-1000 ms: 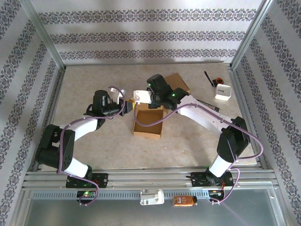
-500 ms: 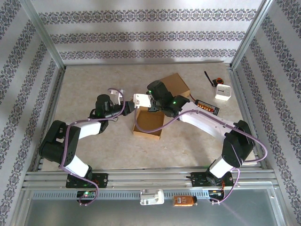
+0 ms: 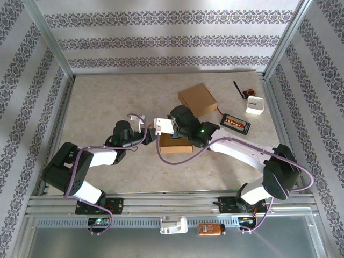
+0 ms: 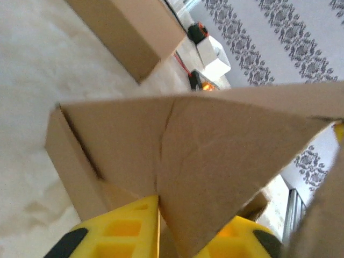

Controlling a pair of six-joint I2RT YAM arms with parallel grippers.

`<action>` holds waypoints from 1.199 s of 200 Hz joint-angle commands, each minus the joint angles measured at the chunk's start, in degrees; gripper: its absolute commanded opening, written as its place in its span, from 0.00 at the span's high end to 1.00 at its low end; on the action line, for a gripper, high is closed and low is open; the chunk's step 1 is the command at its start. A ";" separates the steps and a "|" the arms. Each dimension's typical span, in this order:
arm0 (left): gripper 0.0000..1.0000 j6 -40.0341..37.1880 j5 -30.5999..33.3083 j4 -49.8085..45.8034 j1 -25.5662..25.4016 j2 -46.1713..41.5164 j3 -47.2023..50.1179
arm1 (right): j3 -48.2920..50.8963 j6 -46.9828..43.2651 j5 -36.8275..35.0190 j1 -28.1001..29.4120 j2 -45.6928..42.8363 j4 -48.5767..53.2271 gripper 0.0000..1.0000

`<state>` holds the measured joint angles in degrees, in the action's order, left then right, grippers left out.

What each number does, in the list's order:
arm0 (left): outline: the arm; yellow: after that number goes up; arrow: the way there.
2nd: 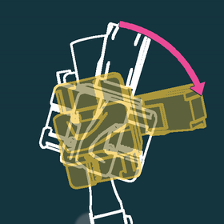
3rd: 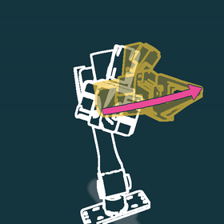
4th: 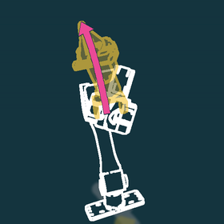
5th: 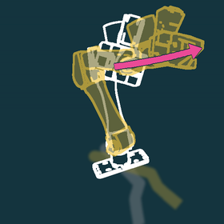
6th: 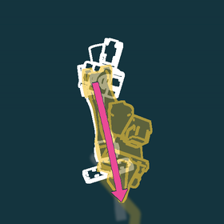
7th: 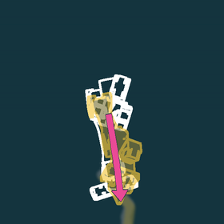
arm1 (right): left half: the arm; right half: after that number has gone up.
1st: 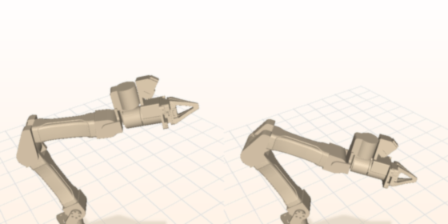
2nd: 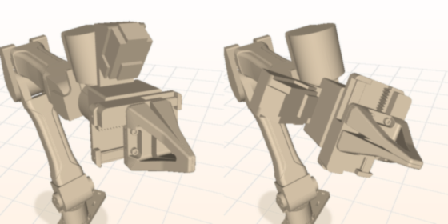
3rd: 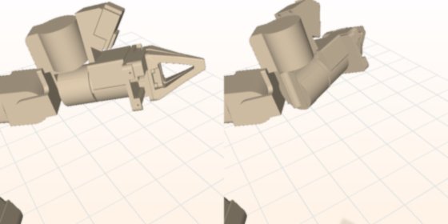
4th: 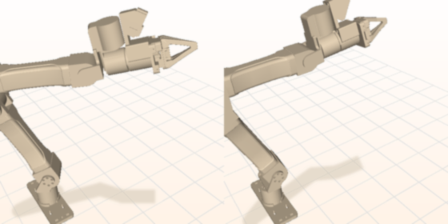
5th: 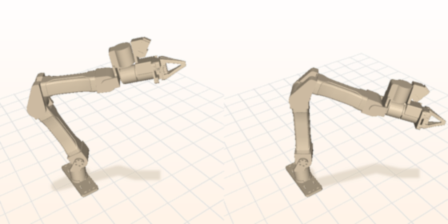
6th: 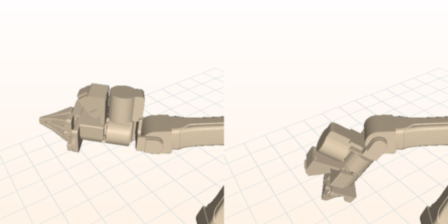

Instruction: Fold the paper box

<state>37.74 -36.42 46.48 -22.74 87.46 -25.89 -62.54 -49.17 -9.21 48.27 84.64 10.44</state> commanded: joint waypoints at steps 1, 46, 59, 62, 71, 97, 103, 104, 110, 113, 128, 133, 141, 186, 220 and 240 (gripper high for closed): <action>0.80 4.22 -1.10 6.18 -2.03 2.12 2.19 | 3.00 3.28 -0.93 0.80 -2.27 -2.25 0.77; 0.78 4.11 0.11 5.13 -2.86 0.10 2.03 | 5.66 10.37 -2.22 1.56 -7.06 -1.51 0.54; 0.76 2.63 0.90 1.97 -3.09 -2.25 1.47 | 5.94 14.06 -2.06 1.48 -9.02 -0.81 0.47; 0.75 2.22 1.18 1.14 -3.16 -3.00 1.38 | 6.02 15.15 -2.06 1.48 -9.60 -0.48 0.45; 0.72 0.67 2.55 -2.41 -3.61 -5.35 1.12 | 6.16 18.53 -2.14 1.40 -10.98 0.48 0.39; 0.54 -5.44 9.99 -16.27 -5.40 -15.15 1.02 | 7.98 29.86 -2.78 1.30 -16.33 2.89 0.21; 0.52 -6.75 11.76 -19.07 -5.68 -17.69 1.15 | 8.59 32.78 -3.08 1.21 -17.85 3.46 0.16; 0.51 -6.95 12.01 -19.72 -5.71 -18.08 1.17 | 8.80 33.29 -3.17 1.26 -18.07 3.54 0.16; 0.49 -7.79 13.51 -22.50 -5.86 -20.39 1.35 | 9.88 35.86 -3.40 1.13 -19.54 3.86 0.13; 0.48 -8.31 14.09 -23.74 -5.92 -21.60 1.44 | 10.35 37.07 -3.55 1.05 -20.12 3.94 0.11; 0.46 -10.04 16.17 -29.50 -6.00 -26.89 1.66 | 13.81 41.82 -4.73 0.57 -23.08 3.94 0.08; 0.46 -10.53 16.65 -31.55 -6.06 -28.47 1.57 | 14.88 43.04 -5.09 0.33 -23.79 3.98 0.08; 0.45 -11.51 17.04 -34.81 -6.09 -30.72 1.30 | 16.54 44.54 -5.61 -0.26 -24.61 4.20 0.08; 0.41 -21.81 22.96 -52.65 -6.24 -34.09 -5.16 | 20.42 45.98 -6.78 -4.40 -22.20 3.38 0.02; 0.21 -28.75 19.28 -52.27 -6.17 -26.14 -8.96 | 20.59 42.70 -10.22 -8.46 -16.10 -4.95 0.03; 0.12 -29.83 18.71 -48.83 -6.17 -21.35 -10.29 | 19.78 41.95 -8.89 -10.96 -12.13 -8.31 0.21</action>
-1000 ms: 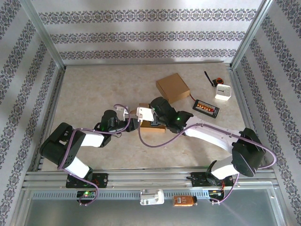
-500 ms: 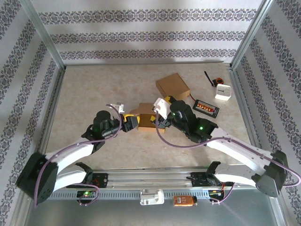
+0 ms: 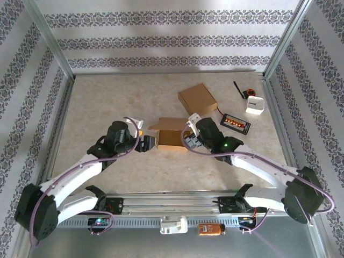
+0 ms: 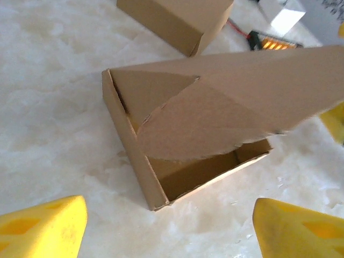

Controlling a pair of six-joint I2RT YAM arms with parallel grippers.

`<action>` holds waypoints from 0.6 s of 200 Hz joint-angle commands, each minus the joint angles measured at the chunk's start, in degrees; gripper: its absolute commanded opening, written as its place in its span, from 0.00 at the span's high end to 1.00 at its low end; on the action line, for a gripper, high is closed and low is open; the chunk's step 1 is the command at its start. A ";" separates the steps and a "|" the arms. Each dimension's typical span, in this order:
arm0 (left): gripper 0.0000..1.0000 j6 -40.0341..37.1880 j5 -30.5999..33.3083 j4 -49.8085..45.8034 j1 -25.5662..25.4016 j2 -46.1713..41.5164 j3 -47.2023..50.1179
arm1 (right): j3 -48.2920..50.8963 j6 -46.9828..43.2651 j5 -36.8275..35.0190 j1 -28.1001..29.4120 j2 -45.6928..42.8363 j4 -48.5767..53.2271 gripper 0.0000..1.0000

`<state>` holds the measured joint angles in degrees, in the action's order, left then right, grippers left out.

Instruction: Fold the paper box

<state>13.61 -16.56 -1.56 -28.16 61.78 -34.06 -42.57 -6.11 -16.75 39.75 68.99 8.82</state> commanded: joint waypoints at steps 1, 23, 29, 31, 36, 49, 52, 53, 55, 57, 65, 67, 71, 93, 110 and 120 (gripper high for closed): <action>0.12 -5.74 -1.09 -0.67 -0.75 4.54 -2.22 | -0.26 -1.10 -1.31 -2.50 3.69 -6.79 0.22; 0.07 -7.16 0.25 1.28 -0.67 9.27 -4.52 | -1.68 -0.06 -0.38 -3.37 6.80 -7.80 0.42; 0.06 -7.44 0.16 2.02 -0.67 10.66 -5.12 | -1.93 0.21 0.03 -3.43 7.38 -7.85 0.45; 0.06 -7.45 0.20 2.25 -0.67 11.17 -5.35 | -2.00 0.28 0.11 -3.44 7.56 -7.92 0.46; 0.06 -7.54 -0.20 3.01 -0.62 12.37 -5.89 | -2.15 0.68 0.37 -3.51 8.00 -8.15 0.48; 0.06 -7.18 -1.08 5.54 -0.58 15.50 -7.02 | -2.42 1.87 0.73 -3.58 8.74 -8.42 0.54; 0.07 -7.19 -1.29 5.94 -0.58 16.23 -7.37 | -2.50 2.02 0.75 -3.57 8.89 -8.46 0.54; 0.07 -7.15 -1.33 6.04 -0.58 16.47 -7.48 | -2.51 2.13 0.80 -3.60 8.93 -8.46 0.55; 0.07 -7.11 -1.54 6.24 -0.58 16.91 -7.72 | -2.56 2.28 0.94 -3.62 9.02 -8.47 0.56; 0.08 -7.08 -1.74 6.49 -0.62 17.35 -7.91 | -2.66 2.43 1.05 -3.67 9.11 -8.38 0.56; 0.10 -6.97 -2.36 7.84 -0.54 19.20 -8.78 | -3.02 2.65 1.83 -3.72 9.44 -8.14 0.57; 0.10 -6.89 -2.46 8.16 -0.50 19.70 -8.99 | -3.11 2.72 2.10 -3.74 9.48 -7.99 0.58; 0.11 -6.72 -2.63 8.59 -0.49 20.56 -9.31 | -3.46 2.88 2.45 -3.77 9.64 -7.76 0.58; 0.16 -6.27 -3.90 9.74 -0.49 24.82 -11.78 | -4.71 3.94 3.98 -3.91 10.02 -6.74 0.64; 0.18 -5.74 -4.27 10.92 -0.49 26.30 -12.50 | -5.57 4.17 5.79 -4.19 10.02 -5.44 0.67; 0.18 -5.70 -4.46 11.07 -0.49 26.81 -12.82 | -6.33 4.52 6.63 -4.32 10.02 -4.38 0.69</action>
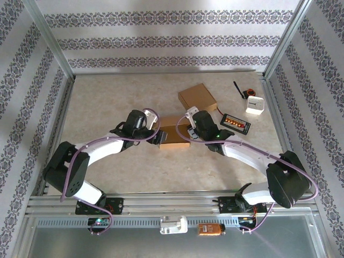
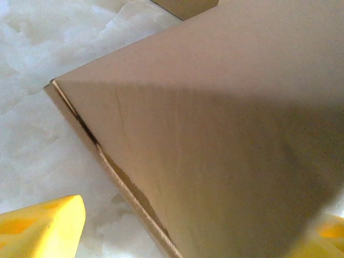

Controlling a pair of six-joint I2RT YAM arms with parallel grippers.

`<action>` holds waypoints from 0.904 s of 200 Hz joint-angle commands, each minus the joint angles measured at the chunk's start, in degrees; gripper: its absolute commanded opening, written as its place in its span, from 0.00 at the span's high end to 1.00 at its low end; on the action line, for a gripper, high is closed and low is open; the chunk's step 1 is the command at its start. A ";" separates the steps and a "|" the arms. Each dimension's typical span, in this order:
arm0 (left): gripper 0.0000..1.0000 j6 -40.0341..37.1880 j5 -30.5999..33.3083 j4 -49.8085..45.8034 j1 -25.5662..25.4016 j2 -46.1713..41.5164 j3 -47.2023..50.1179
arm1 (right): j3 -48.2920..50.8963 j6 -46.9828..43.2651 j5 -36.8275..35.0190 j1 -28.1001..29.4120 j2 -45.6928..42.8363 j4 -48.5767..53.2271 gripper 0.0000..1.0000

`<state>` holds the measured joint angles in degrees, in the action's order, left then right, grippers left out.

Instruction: Fold the paper box

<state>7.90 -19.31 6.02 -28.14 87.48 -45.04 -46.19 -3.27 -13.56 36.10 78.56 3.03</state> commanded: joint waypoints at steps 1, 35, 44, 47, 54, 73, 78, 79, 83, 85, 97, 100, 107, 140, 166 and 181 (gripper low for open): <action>0.18 0.01 -1.70 3.48 -0.51 1.15 -1.87 | -2.82 1.68 3.49 -0.76 0.49 1.61 0.69; 0.18 -0.17 -2.34 3.70 -0.51 1.99 -2.68 | -6.22 2.78 6.98 -1.38 0.95 6.29 0.83; 0.18 -0.34 -2.35 3.95 -0.51 2.21 -2.67 | -7.01 3.28 8.20 -1.51 0.93 7.44 0.86; 0.18 -0.46 -2.33 4.07 -0.51 2.24 -2.68 | -7.29 3.33 8.40 -1.57 0.97 7.80 0.86; 0.18 -0.46 -2.25 4.17 -0.53 2.55 -2.75 | -8.13 4.22 9.08 -1.64 1.13 8.69 0.87; 0.18 -1.11 -2.33 3.65 -0.53 3.00 -3.27 | -10.87 7.29 11.47 -2.43 1.65 12.39 0.87; 0.18 -1.12 -2.27 3.65 -0.56 3.04 -3.30 | -11.96 8.20 12.49 -2.78 1.88 13.56 0.87; 0.18 -1.13 -2.25 3.61 -0.54 3.04 -3.30 | -12.06 8.42 12.72 -2.92 1.96 13.79 0.86; 0.18 -1.22 -2.24 3.56 -0.56 3.04 -3.31 | -12.86 9.32 13.49 -3.23 2.12 14.59 0.86; 0.18 -1.26 -2.23 3.56 -0.52 3.04 -3.35 | -13.15 9.75 13.90 -3.40 2.25 15.15 0.85; 0.18 -1.72 -2.09 3.18 -0.51 3.12 -3.52 | -15.14 12.50 16.47 -4.53 3.00 17.41 0.85; 0.18 -1.79 -1.92 3.06 -0.51 3.13 -3.52 | -15.57 13.11 17.04 -4.81 3.13 17.92 0.85; 0.18 -2.05 -1.60 2.71 -0.54 3.13 -3.72 | -16.61 14.34 18.39 -5.34 3.52 18.96 0.84; 0.18 -3.47 1.41 1.81 -0.57 2.63 -3.59 | -21.26 18.03 21.63 -7.56 5.61 24.52 0.84; 0.12 -3.25 2.21 2.69 -0.57 2.21 -2.65 | -22.78 19.68 23.34 -8.91 6.09 25.55 0.84; 0.11 -2.82 1.31 3.27 -0.61 2.55 -2.41 | -23.20 20.18 24.88 -9.37 6.54 25.55 0.84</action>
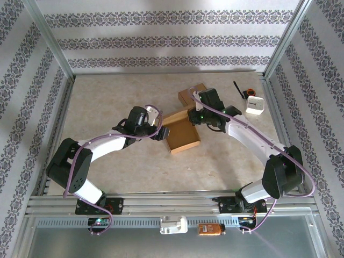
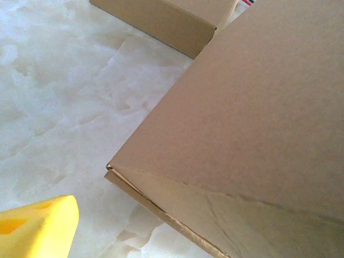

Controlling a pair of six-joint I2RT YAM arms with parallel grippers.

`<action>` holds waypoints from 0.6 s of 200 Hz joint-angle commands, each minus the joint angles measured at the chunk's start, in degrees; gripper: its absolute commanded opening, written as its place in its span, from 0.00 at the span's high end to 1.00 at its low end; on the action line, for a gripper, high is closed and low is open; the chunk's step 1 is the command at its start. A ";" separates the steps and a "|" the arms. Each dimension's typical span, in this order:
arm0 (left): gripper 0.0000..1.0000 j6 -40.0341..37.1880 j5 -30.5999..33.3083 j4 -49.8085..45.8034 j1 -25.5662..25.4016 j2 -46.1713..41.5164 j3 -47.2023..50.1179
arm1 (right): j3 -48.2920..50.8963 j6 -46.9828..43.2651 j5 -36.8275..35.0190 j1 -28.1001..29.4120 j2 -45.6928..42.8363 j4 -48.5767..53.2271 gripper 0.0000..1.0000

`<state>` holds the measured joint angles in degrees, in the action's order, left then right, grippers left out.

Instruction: Fold the paper box

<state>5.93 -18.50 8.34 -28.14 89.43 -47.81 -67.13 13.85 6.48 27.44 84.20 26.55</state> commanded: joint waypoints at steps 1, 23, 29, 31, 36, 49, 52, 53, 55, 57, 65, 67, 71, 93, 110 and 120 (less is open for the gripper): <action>0.11 -0.85 0.53 0.97 -0.60 0.63 0.40 | -2.28 3.09 4.89 -0.72 0.98 2.03 0.84; 0.12 -0.29 -0.10 1.44 -0.60 1.10 0.37 | -1.80 -0.27 4.15 -0.39 2.10 1.85 0.85; 0.12 -0.14 -0.38 1.54 -0.60 1.18 0.38 | -1.11 -1.44 2.75 -0.08 2.24 1.81 0.85; 0.12 -0.09 -0.50 1.51 -0.62 1.18 0.40 | -0.88 -1.76 2.22 0.01 2.27 1.75 0.85; 0.13 -0.04 -0.70 1.42 -0.60 1.26 0.31 | -0.12 -2.27 0.85 0.28 2.30 1.52 0.85; 0.14 0.00 -1.26 1.33 -0.60 1.27 0.33 | 2.30 -4.47 -3.23 1.04 1.99 0.14 0.83; 0.15 -0.03 -1.39 1.40 -0.60 1.34 0.36 | 2.93 -5.05 -4.12 1.30 1.87 -0.21 0.83; 0.15 0.01 -1.42 1.41 -0.60 1.35 0.36 | 3.22 -5.14 -4.33 1.39 1.77 -0.42 0.83; 0.15 -0.03 -1.51 1.48 -0.60 1.36 0.46 | 3.56 -5.41 -5.00 1.63 1.69 -0.72 0.83; 0.16 -0.04 -1.64 1.54 -0.60 1.41 0.44 | 4.04 -5.72 -5.76 1.78 1.61 -0.93 0.83; 0.17 -0.02 -1.72 1.68 -0.60 1.56 0.64 | 5.49 -6.23 -7.63 2.63 1.04 -2.03 0.83; 0.17 0.03 -1.82 1.72 -0.60 1.54 0.69 | 5.95 -6.27 -8.00 2.79 0.85 -2.31 0.83; 0.18 0.04 -1.83 1.81 -0.60 1.58 0.87 | 6.64 -6.31 -8.45 3.14 0.51 -3.03 0.83; 0.20 0.22 -1.68 3.05 -0.61 1.38 2.16 | 12.20 -6.09 -10.79 5.25 -1.93 -8.20 0.83; 0.22 0.31 -1.20 3.98 -0.60 1.28 3.17 | 14.59 -5.15 -12.23 6.12 -2.89 -9.69 0.83; 0.22 0.22 -1.02 4.72 -0.64 1.36 3.66 | 15.24 -4.48 -12.93 6.13 -3.19 -9.70 0.84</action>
<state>6.02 -19.22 8.97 -28.14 90.39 -45.54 -54.02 9.23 -2.37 32.84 83.02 20.27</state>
